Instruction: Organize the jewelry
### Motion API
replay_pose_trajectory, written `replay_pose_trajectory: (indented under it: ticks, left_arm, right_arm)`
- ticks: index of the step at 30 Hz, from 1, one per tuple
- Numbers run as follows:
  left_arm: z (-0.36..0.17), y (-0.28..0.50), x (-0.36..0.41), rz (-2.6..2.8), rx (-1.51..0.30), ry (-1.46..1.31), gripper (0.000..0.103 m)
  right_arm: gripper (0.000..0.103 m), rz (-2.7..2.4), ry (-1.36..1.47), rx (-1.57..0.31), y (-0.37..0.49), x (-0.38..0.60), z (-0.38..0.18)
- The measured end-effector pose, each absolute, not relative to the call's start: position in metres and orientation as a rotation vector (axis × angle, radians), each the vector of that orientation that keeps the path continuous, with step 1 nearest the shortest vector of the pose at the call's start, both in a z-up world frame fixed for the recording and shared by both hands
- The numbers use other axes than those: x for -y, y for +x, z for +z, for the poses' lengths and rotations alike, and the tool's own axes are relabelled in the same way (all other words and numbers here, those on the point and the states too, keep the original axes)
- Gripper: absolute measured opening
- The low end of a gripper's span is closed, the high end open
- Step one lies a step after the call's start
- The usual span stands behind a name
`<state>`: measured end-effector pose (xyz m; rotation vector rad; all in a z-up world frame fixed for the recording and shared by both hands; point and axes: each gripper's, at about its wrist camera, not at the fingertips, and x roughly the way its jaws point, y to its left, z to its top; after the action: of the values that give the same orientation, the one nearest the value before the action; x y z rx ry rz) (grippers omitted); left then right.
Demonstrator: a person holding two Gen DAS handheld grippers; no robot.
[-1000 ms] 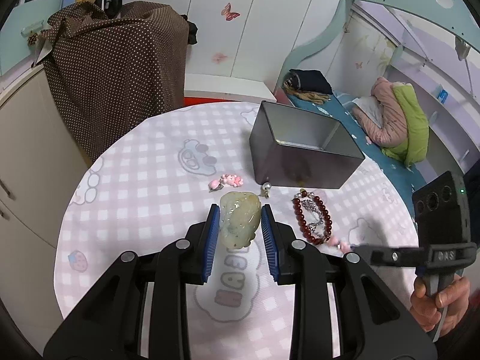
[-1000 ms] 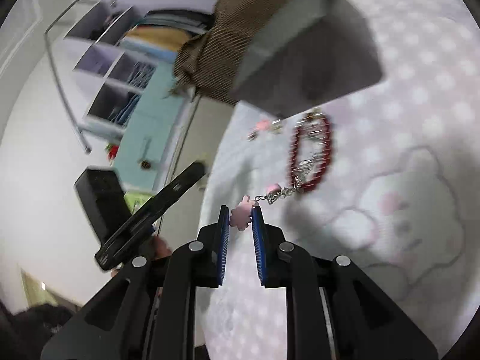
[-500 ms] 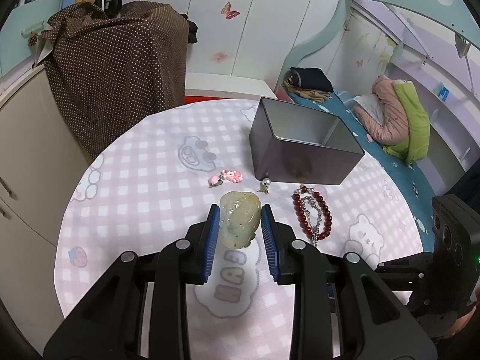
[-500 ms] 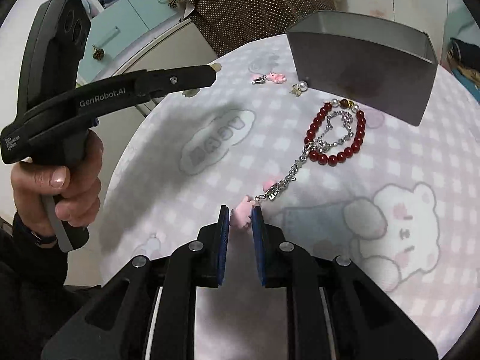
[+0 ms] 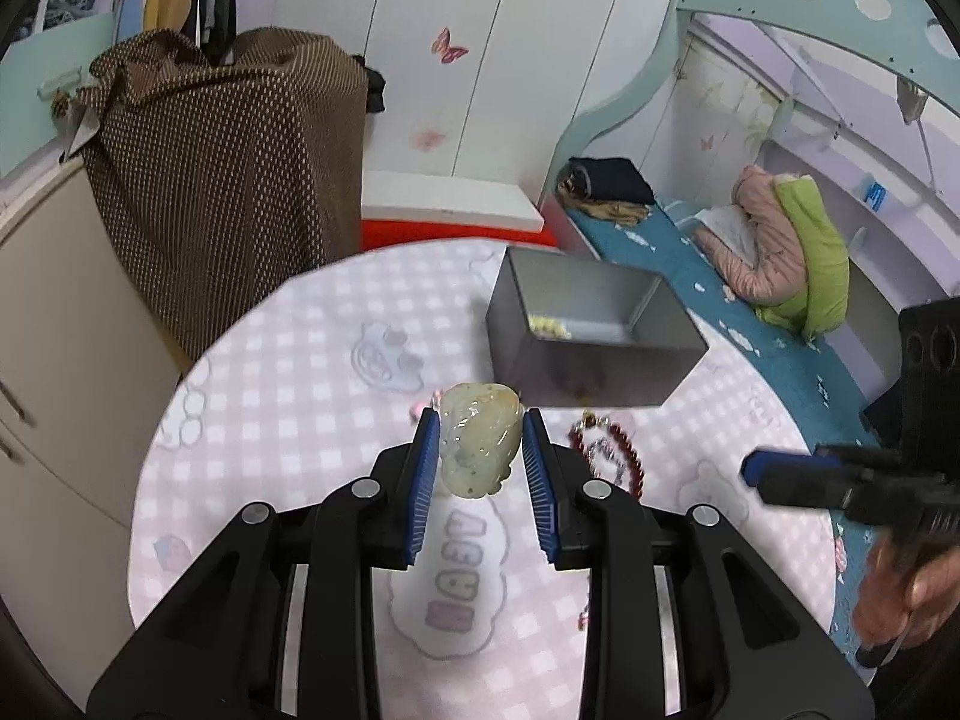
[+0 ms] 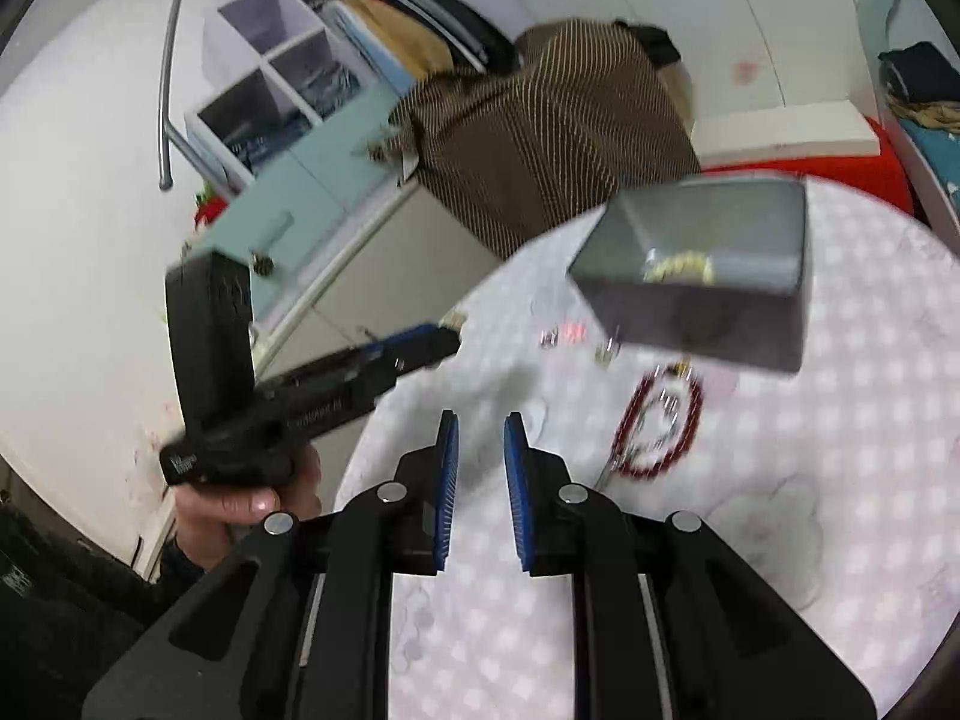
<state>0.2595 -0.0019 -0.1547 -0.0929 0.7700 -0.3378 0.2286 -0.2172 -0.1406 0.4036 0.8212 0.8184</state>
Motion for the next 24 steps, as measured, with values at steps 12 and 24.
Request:
replay_pose_trajectory:
  ticks: [12,24]
  left_arm:
    - [-0.158,0.260,0.000,-0.329,-0.781,-0.093,0.028]
    - [-0.162,0.259,0.000,-0.324,-0.791,-0.092,0.028]
  right_arm:
    - [0.028,0.486,0.137,-0.946,0.235,0.204,-0.188]
    - [0.010,0.296,-0.096,-0.961,0.264,0.173,-0.212]
